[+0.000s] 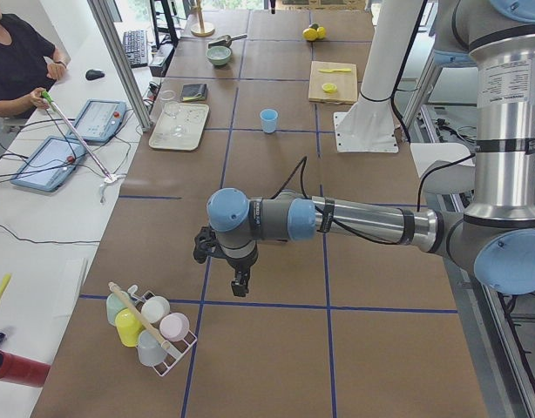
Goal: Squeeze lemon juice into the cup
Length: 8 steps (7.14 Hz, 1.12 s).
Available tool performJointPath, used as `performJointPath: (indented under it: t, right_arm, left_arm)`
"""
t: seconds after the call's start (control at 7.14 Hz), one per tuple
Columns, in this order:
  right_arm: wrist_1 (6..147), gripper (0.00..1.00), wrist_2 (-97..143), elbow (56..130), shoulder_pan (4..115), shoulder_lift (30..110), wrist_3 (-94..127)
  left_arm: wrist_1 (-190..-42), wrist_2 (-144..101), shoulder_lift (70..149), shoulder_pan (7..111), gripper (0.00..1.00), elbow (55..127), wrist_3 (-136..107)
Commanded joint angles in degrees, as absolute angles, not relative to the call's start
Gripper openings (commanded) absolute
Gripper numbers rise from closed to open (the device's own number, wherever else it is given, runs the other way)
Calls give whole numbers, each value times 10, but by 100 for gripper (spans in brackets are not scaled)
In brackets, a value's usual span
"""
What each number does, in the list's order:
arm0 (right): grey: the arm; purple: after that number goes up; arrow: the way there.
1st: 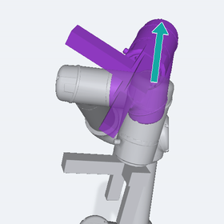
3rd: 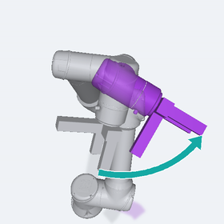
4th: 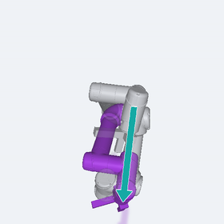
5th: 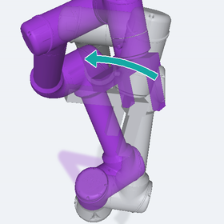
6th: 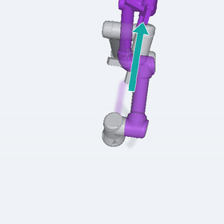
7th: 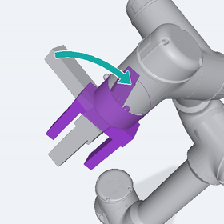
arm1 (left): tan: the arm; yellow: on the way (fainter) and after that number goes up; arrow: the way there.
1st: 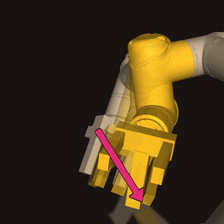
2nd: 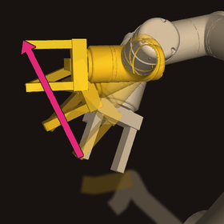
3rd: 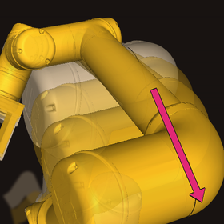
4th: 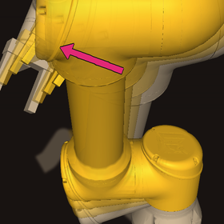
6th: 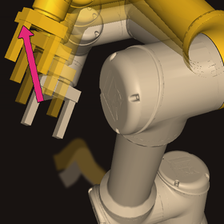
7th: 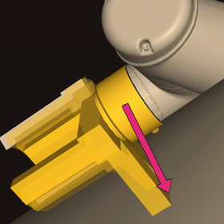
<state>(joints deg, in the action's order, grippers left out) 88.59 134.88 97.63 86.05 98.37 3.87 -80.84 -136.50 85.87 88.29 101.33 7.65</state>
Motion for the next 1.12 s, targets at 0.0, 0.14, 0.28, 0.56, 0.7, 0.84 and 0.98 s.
performJointPath:
  t: [0.0, 0.14, 0.28, 0.56, 0.7, 0.84, 0.98]
  right_arm:
    - [887, 100, 1352, 978, 860, 983, 39]
    - [887, 100, 1353, 977, 860, 983, 39]
    - [886, 100, 1352, 977, 860, 983, 39]
    - [885, 100, 1353, 977, 860, 984, 38]
    - [884, 100, 1358, 981, 859, 983, 38]
    - [880, 100, 1365, 984, 852, 983, 36]
    - [845, 100, 1380, 985, 836, 990, 33]
  left_arm:
    - [-809, -1361, 867, 883, 100, 1019, 77]
    - [-810, -1361, 870, 882, 100, 1014, 77]
    - [-810, -1361, 870, 882, 100, 1024, 77]
    - [-811, -1364, 869, 883, 100, 1020, 77]
    - [-812, -1366, 866, 884, 100, 1025, 76]
    - [-813, -1366, 867, 884, 100, 1024, 77]
    - [-814, -1362, 870, 884, 100, 1026, 77]
